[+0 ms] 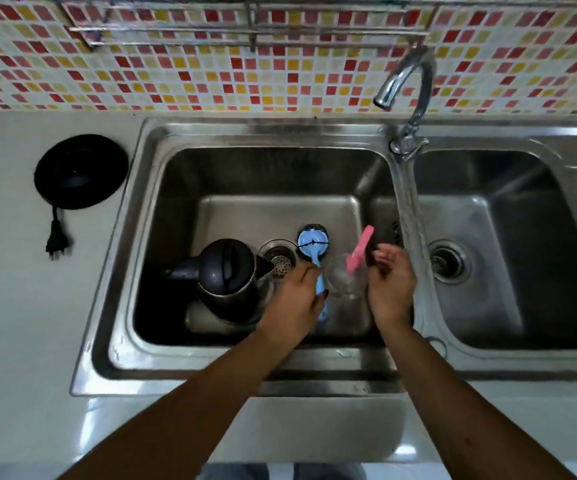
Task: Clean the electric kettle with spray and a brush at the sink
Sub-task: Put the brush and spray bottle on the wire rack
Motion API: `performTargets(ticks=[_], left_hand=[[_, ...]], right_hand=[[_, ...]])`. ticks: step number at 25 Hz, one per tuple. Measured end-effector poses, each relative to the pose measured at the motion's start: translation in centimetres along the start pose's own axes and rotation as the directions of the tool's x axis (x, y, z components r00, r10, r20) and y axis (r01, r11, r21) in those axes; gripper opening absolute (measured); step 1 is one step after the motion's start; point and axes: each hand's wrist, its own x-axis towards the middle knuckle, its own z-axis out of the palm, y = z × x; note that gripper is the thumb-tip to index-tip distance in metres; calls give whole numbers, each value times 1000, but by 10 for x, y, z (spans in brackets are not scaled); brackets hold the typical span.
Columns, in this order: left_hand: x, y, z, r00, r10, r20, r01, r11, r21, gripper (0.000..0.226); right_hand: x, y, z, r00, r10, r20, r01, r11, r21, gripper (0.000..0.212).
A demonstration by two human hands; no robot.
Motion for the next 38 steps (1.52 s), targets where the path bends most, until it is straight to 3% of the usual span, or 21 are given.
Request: performTargets(ticks=[2, 4, 6, 8, 10, 14, 16, 20, 24, 28, 30, 32, 38], left_hand=[[29, -1, 29, 938, -324, 124, 327, 945, 3, 52], [49, -15, 50, 774, -573, 269, 612, 787, -83, 55], [61, -31, 64, 606, -654, 453, 788, 571, -230, 56], [60, -40, 71, 497, -643, 583, 868, 378, -322, 50], [58, -37, 72, 516, -585, 626, 852, 272, -448, 39], [49, -5, 40, 647, -533, 546, 703, 138, -698, 13], [34, 16, 9, 744, -492, 453, 601, 195, -775, 14], [-31, 53, -76, 925, -357, 132, 322, 548, -772, 11], [-79, 72, -176, 960, -254, -122, 110, 735, -669, 11], [-69, 96, -267, 919, -164, -358, -89, 798, -595, 25], [-44, 102, -296, 892, -205, -403, -93, 788, -608, 26], [-11, 103, -321, 879, -252, -405, -26, 822, -568, 32], [61, 92, -350, 864, -347, -365, 248, 924, -291, 26]], right_hand=[[14, 23, 5, 982, 57, 180, -32, 990, -139, 39], [23, 38, 10, 940, 63, 335, 15, 974, -227, 48], [29, 41, 14, 905, 84, 417, 7, 977, -212, 52], [34, 41, 18, 892, 86, 444, 9, 978, -207, 48], [36, 40, 19, 899, 27, 437, 88, 966, -242, 38], [36, 34, 3, 920, -83, 384, 174, 963, -206, 25], [37, 10, -13, 918, -165, 360, 219, 969, -114, 29], [32, -88, -60, 838, -451, 307, 445, 891, 96, 40], [27, -204, -94, 702, -681, 206, 656, 732, 184, 41], [33, -316, -101, 534, -844, 51, 824, 533, 192, 40], [46, -356, -91, 479, -878, -7, 872, 474, 124, 43], [70, -384, -70, 477, -879, 5, 878, 477, 38, 40], [121, -404, -13, 629, -756, 181, 777, 620, -108, 33]])
